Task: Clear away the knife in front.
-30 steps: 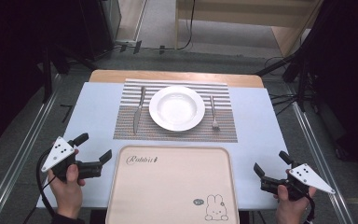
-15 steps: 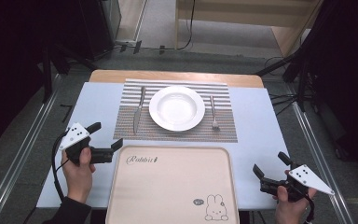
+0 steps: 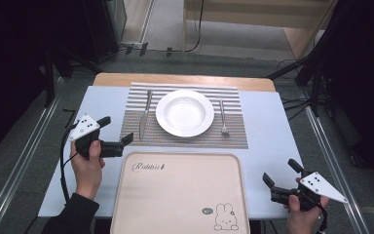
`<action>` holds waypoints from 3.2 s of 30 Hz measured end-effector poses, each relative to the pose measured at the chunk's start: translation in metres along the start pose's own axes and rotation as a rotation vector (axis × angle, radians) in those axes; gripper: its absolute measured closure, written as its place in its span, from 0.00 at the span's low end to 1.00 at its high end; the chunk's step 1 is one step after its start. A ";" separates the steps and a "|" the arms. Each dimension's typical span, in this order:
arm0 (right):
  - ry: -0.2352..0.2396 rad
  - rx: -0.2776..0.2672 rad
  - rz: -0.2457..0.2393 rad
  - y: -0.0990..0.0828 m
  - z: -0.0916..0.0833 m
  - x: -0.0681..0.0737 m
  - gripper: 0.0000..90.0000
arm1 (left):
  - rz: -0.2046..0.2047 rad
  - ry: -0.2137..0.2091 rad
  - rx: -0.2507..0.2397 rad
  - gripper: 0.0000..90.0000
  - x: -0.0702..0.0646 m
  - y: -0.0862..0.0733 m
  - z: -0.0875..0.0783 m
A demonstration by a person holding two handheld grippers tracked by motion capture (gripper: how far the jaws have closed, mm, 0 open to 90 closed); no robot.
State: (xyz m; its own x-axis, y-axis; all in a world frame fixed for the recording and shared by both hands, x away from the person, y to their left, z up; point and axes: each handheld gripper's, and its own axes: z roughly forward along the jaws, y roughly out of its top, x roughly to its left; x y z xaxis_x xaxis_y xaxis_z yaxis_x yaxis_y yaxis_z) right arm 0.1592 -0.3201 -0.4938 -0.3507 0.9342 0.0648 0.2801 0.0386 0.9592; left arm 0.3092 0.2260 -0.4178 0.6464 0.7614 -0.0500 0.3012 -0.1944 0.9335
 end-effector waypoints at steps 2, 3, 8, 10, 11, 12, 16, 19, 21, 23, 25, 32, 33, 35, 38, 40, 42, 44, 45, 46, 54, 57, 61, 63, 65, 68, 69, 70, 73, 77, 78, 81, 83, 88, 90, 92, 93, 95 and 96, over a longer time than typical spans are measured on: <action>0.000 0.001 -0.002 0.000 0.000 0.000 0.00 | -0.002 -0.018 0.009 0.00 0.001 0.002 0.005; 0.001 0.002 -0.002 0.000 0.000 0.001 0.00 | 0.001 -0.027 0.017 0.00 0.001 0.004 0.007; 0.004 0.006 -0.003 0.000 0.001 0.001 0.00 | -0.005 -0.044 0.037 0.00 0.003 0.009 0.018; 0.005 0.007 -0.002 0.000 0.001 0.002 0.00 | -0.008 -0.047 0.042 0.00 0.004 0.012 0.021; 0.005 0.007 -0.002 0.000 0.001 0.002 0.00 | -0.008 -0.047 0.042 0.00 0.004 0.012 0.021; 0.005 0.007 -0.004 0.000 0.001 0.002 0.00 | -0.016 -0.045 0.042 0.00 0.005 0.015 0.025; 0.006 0.008 -0.007 0.000 0.002 0.002 0.00 | -0.027 -0.044 0.052 0.00 0.010 0.022 0.032; 0.008 0.008 -0.011 0.000 0.002 0.002 0.00 | -0.032 -0.048 0.061 0.00 0.012 0.026 0.039; 0.007 0.008 -0.012 0.000 0.002 0.002 0.00 | -0.032 -0.045 0.070 0.00 0.014 0.029 0.044; 0.008 0.008 -0.013 0.000 0.002 0.002 0.00 | -0.032 -0.044 0.075 0.00 0.015 0.030 0.046; 0.011 0.007 -0.014 0.000 0.002 0.002 0.00 | -0.037 -0.043 0.083 0.00 0.016 0.033 0.050; 0.014 0.012 -0.017 0.000 0.002 0.003 0.00 | -0.049 -0.041 0.108 0.00 0.020 0.038 0.065; 0.016 0.011 -0.017 0.000 0.002 0.003 0.00 | -0.050 -0.041 0.110 0.00 0.021 0.038 0.067; 0.024 0.006 -0.021 0.000 0.003 0.003 0.00 | -0.051 -0.042 0.120 0.00 0.022 0.039 0.071; 0.029 0.010 -0.027 0.000 0.003 0.004 0.00 | -0.040 -0.043 0.134 0.00 0.022 0.041 0.076; 0.030 0.015 -0.030 0.000 0.004 0.005 0.00 | -0.041 -0.047 0.144 0.00 0.024 0.043 0.080; 0.032 0.016 -0.032 0.000 0.004 0.005 0.00 | -0.044 -0.045 0.157 0.00 0.026 0.046 0.085; 0.035 0.014 -0.033 0.000 0.004 0.005 0.00 | -0.048 -0.042 0.161 0.00 0.028 0.048 0.089; 0.035 0.014 -0.033 0.000 0.004 0.006 0.00 | -0.048 -0.041 0.164 0.00 0.029 0.049 0.091; 0.035 0.014 -0.034 0.000 0.004 0.006 0.00 | -0.050 -0.040 0.167 0.00 0.030 0.050 0.093; 0.039 0.017 -0.031 -0.001 0.005 0.005 0.00 | -0.079 -0.046 0.170 0.00 0.036 0.056 0.103; 0.041 0.016 -0.030 -0.001 0.005 0.005 0.00 | -0.084 -0.045 0.181 0.00 0.038 0.056 0.110; 0.048 0.015 -0.033 -0.001 0.005 0.005 0.00 | -0.088 -0.021 0.193 0.05 0.038 0.054 0.115; 0.049 0.015 -0.033 -0.001 0.006 0.005 0.00 | -0.087 -0.020 0.204 0.05 0.040 0.053 0.118; 0.050 0.018 -0.033 -0.001 0.006 0.006 0.00 | -0.089 -0.017 0.220 0.05 0.042 0.053 0.123; 0.050 0.019 -0.031 -0.002 0.006 0.006 0.00 | -0.096 -0.010 0.233 0.05 0.045 0.053 0.129; 0.049 0.020 -0.029 -0.002 0.006 0.006 0.00 | -0.097 -0.004 0.239 0.05 0.046 0.053 0.131; 0.049 0.020 -0.029 -0.002 0.006 0.005 0.00 | -0.096 0.002 0.246 0.05 0.046 0.053 0.133; 0.050 0.019 -0.028 -0.002 0.006 0.005 0.00 | -0.091 0.019 0.260 0.07 0.048 0.053 0.136; 0.053 0.022 -0.026 -0.002 0.007 0.004 0.00 | -0.121 0.038 0.294 0.13 0.054 0.052 0.147; 0.054 0.022 -0.025 -0.002 0.007 0.004 0.00 | -0.121 0.038 0.294 0.13 0.054 0.052 0.147; 0.053 0.021 -0.026 -0.002 0.007 0.004 0.00 | -0.136 0.056 0.317 0.16 0.059 0.053 0.153; 0.049 0.022 -0.022 -0.002 0.007 0.003 0.00 | -0.145 0.084 0.343 0.21 0.063 0.053 0.159; 0.045 0.022 -0.021 -0.002 0.007 0.002 0.00 | -0.154 0.112 0.406 0.27 0.066 0.051 0.170; 0.045 0.022 -0.020 -0.002 0.007 0.002 0.00 | -0.150 0.125 0.432 0.27 0.068 0.051 0.174; 0.046 0.023 -0.018 -0.002 0.007 0.003 0.00 | -0.158 0.139 0.445 0.28 0.068 0.049 0.178; 0.046 0.023 -0.017 -0.002 0.007 0.003 0.00 | -0.161 0.148 0.452 0.30 0.069 0.049 0.180; 0.046 0.023 -0.016 -0.002 0.007 0.003 0.00 | -0.174 0.160 0.481 0.33 0.071 0.044 0.186; 0.044 0.024 -0.016 -0.002 0.007 0.003 0.00 | -0.174 0.161 0.498 0.33 0.071 0.042 0.188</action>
State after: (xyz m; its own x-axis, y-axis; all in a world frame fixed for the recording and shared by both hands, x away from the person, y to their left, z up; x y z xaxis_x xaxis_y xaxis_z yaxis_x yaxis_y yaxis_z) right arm 0.1640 -0.3150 -0.4980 -0.3944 0.9168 0.0621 0.2949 0.0623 0.9535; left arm 0.4996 0.1558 -0.4485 0.4539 0.8858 -0.0968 0.7144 -0.2968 0.6337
